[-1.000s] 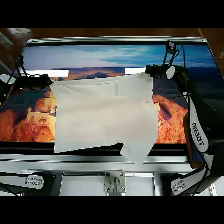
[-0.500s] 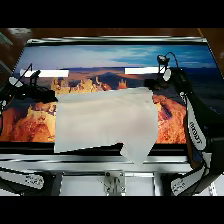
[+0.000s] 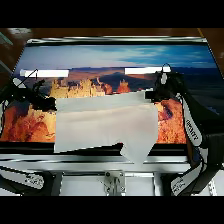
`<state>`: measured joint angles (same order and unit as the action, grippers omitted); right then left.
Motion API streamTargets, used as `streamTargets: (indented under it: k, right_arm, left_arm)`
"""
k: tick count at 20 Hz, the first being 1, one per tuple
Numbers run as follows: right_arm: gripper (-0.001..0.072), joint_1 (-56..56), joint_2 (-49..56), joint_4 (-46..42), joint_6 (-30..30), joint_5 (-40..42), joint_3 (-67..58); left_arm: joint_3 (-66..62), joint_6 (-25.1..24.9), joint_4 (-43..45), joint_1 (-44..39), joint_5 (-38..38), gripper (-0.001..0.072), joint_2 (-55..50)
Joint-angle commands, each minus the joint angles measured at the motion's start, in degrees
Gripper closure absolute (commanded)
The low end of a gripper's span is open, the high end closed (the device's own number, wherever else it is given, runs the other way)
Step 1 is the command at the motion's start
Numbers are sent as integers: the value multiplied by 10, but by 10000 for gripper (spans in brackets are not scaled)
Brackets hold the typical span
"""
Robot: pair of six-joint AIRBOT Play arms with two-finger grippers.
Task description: Fold the shirts.
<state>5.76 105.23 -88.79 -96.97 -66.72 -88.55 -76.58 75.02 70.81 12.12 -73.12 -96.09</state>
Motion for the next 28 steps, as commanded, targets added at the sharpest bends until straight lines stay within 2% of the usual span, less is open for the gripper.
streamTargets:
  k: [1, 2, 3, 4, 5, 6, 8, 10, 11, 12, 13, 15, 19, 21, 28]
  right_arm:
    - [642, 0, 11, 13, -19, -13, 1]
    - [616, 0, 11, 13, -20, -13, 1]
    - [607, 0, 9, 14, -20, -13, 0]
    - [370, 0, 3, 18, -20, -14, -1]
    - [138, 0, -7, 24, -17, -17, -1]
    - [117, 0, -25, 22, -5, -17, -1]
    - [117, 0, -75, -21, 23, -37, -1]
    - [117, -12, -129, -86, 41, -82, 0]
    - [117, -31, -150, -88, 58, -109, 0]
    - [117, -61, -168, -66, 80, -149, 1]
    - [117, -99, -182, -25, 104, -188, 9]
    - [117, -179, -213, 58, 130, -228, 61]
    - [117, -297, -296, 182, 164, -168, 250]
    - [117, -321, -323, 221, 188, -133, 317]
    - [117, -320, -331, 251, 191, -66, 375]
  left_arm:
    - [0, 29, 10, -5, -11, 670, -3]
    - [0, 42, 8, -5, -11, 659, -3]
    - [-1, 44, 3, -5, -13, 599, -3]
    - [-1, 44, -2, -4, -22, 478, -2]
    - [-2, 45, -2, -3, -31, 307, 0]
    - [-6, 54, -1, 2, -45, 201, 3]
    - [-15, 57, -1, 16, -74, 200, 22]
    - [-16, 56, 0, 38, -97, 168, 57]
    - [-15, 52, 0, 53, -108, 167, 76]
    - [-11, 49, 0, 67, -122, 133, 93]
    - [4, 46, 0, 83, -136, -7, 113]
    - [93, 45, -5, 116, -142, -2, 164]
    - [353, 12, -53, 165, -51, -3, 269]
    - [435, -9, -77, 180, -12, -3, 299]
    - [502, -9, -115, 174, 47, -2, 294]
